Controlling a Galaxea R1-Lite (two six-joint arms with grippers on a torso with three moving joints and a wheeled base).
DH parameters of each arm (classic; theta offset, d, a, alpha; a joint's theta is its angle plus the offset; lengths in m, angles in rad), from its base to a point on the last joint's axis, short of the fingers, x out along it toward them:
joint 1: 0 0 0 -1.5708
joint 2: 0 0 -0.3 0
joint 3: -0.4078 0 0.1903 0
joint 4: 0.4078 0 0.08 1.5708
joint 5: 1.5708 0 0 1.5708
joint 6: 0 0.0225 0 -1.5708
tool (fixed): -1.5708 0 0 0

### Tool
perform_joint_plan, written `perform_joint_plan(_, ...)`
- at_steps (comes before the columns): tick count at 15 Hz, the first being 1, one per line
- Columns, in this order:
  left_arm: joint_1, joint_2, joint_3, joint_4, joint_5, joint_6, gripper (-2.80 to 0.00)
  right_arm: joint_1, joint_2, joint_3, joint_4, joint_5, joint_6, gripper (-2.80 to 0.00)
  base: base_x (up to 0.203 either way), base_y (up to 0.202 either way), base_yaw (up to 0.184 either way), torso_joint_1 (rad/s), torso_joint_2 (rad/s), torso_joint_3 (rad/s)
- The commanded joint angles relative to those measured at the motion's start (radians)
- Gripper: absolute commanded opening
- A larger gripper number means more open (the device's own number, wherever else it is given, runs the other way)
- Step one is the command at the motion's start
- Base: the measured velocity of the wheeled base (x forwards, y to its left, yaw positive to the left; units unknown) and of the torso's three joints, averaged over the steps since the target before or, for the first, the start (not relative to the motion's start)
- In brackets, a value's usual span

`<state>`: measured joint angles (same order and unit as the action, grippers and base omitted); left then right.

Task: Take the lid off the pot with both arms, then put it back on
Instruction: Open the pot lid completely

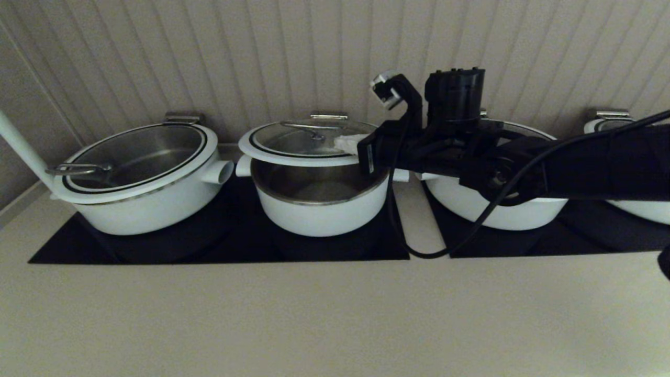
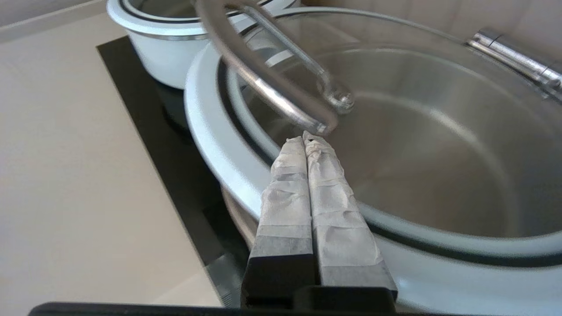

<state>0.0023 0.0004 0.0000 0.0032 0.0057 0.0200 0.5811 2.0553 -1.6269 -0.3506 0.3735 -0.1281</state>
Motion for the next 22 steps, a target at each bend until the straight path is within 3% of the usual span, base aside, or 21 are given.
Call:
perform_joint_plan(1, 0.001, 0.0, 0.0, 0.0, 0.0, 0.0, -2.8, 0.002, -0.03, 0.031, -0.002, 0.011, 0.018, -2.8, 0.0, 0.0, 0.0, 0.0, 0.0, 0.0)
perform_joint_plan(15, 0.001, 0.0, 0.0, 0.0, 0.0, 0.0, -2.8, 0.002, -0.22, 0.221, -0.004, 0.067, 0.064, -2.8, 0.0, 0.0, 0.0, 0.0, 0.0, 0.0)
perform_joint_plan(22, 0.001, 0.0, 0.0, 0.0, 0.0, 0.0, -2.8, 0.003, -0.365, 0.404, -0.002, 0.067, 0.064, -2.8, 0.0, 0.0, 0.0, 0.0, 0.0, 0.0)
